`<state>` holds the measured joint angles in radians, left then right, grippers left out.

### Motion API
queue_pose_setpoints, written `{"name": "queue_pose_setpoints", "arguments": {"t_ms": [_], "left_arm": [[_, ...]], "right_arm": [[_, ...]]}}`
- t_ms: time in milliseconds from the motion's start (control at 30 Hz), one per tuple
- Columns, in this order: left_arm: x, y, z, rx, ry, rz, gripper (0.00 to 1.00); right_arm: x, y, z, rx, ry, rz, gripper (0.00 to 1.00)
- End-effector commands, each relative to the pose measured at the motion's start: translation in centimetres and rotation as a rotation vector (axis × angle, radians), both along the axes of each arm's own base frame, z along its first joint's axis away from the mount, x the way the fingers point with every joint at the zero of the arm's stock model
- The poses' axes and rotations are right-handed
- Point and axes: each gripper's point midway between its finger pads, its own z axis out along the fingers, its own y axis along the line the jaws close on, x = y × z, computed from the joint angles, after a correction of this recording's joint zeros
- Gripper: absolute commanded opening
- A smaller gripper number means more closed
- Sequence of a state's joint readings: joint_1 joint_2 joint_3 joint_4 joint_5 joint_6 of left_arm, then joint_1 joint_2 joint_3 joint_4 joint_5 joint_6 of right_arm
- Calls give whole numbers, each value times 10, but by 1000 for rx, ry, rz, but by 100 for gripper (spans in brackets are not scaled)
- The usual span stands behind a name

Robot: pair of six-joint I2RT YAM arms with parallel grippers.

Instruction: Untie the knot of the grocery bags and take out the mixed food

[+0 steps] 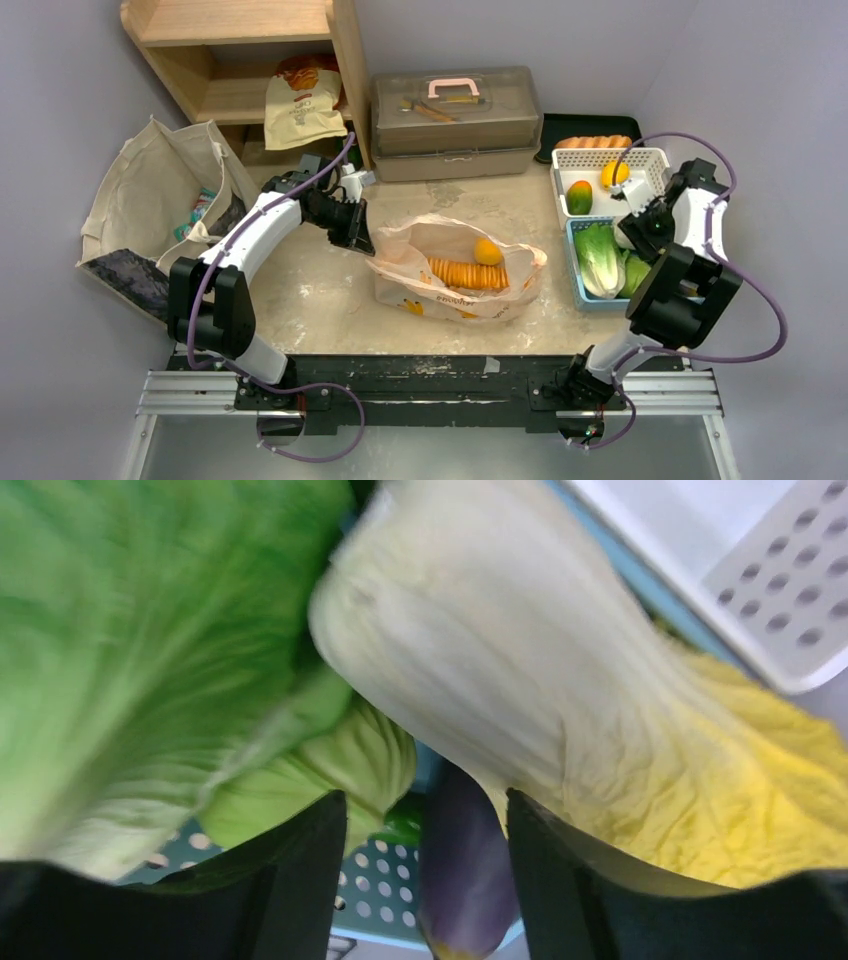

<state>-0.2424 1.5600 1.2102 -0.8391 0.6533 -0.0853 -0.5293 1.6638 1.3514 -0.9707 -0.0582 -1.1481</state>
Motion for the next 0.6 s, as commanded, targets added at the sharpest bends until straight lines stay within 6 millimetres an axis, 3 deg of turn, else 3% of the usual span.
{"name": "queue_pose_setpoints", "arguments": {"t_ms": [0, 133, 200, 267, 400, 500, 567], "left_arm": [[7, 1, 12, -11, -55, -3, 0], [7, 2, 17, -13, -72, -2, 0], [6, 1, 20, -20, -76, -6, 0], [6, -1, 23, -34, -80, -8, 0], [7, -3, 29, -49, -93, -8, 0], [6, -4, 31, -54, -97, -8, 0], [5, -3, 31, -51, -95, -10, 0]], "right_arm": [[33, 48, 85, 88, -288, 123, 63], [46, 112, 193, 332, -574, 169, 74], [41, 159, 242, 477, -665, 247, 74], [30, 215, 275, 600, -706, 344, 71], [-10, 328, 297, 838, -716, 514, 52], [-36, 393, 269, 888, -633, 664, 47], [-57, 425, 235, 856, -525, 789, 45]]}}
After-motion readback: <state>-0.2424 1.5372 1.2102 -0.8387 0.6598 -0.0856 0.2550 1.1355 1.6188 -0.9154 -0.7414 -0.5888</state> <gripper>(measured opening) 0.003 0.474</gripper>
